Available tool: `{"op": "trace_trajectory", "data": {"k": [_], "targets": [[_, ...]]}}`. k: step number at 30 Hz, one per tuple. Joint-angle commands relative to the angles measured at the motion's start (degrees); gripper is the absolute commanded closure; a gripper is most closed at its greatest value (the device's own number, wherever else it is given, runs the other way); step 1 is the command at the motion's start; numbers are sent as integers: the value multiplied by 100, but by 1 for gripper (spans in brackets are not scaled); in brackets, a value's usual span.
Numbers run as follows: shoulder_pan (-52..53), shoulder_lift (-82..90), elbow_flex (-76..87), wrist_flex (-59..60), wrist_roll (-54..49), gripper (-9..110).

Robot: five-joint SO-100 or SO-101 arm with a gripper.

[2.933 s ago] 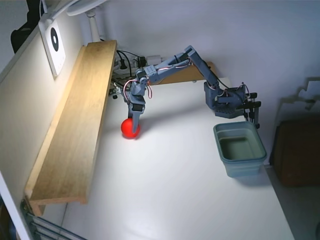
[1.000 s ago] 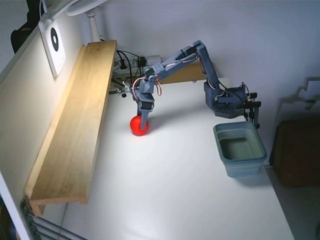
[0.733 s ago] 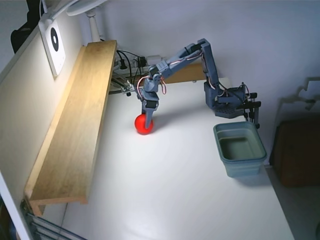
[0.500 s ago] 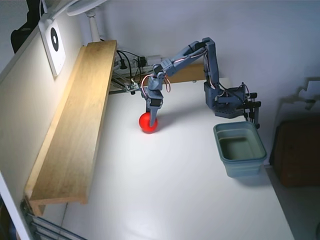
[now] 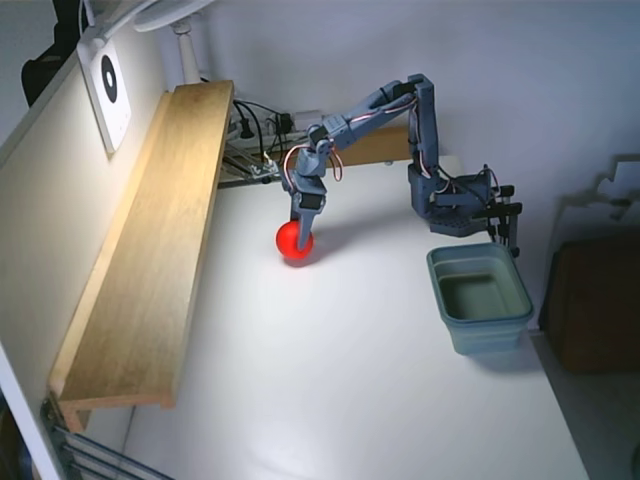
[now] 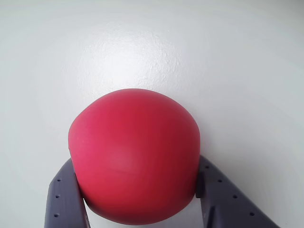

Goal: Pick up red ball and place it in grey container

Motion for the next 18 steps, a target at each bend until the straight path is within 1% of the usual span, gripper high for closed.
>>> {"op": "trace_trajectory", "data": {"k": [1,7,18], "targets": [[61,316,28,-22,9,78],[61,317,-31,37,9,78],[61,430,-738,858,9,78]]}}
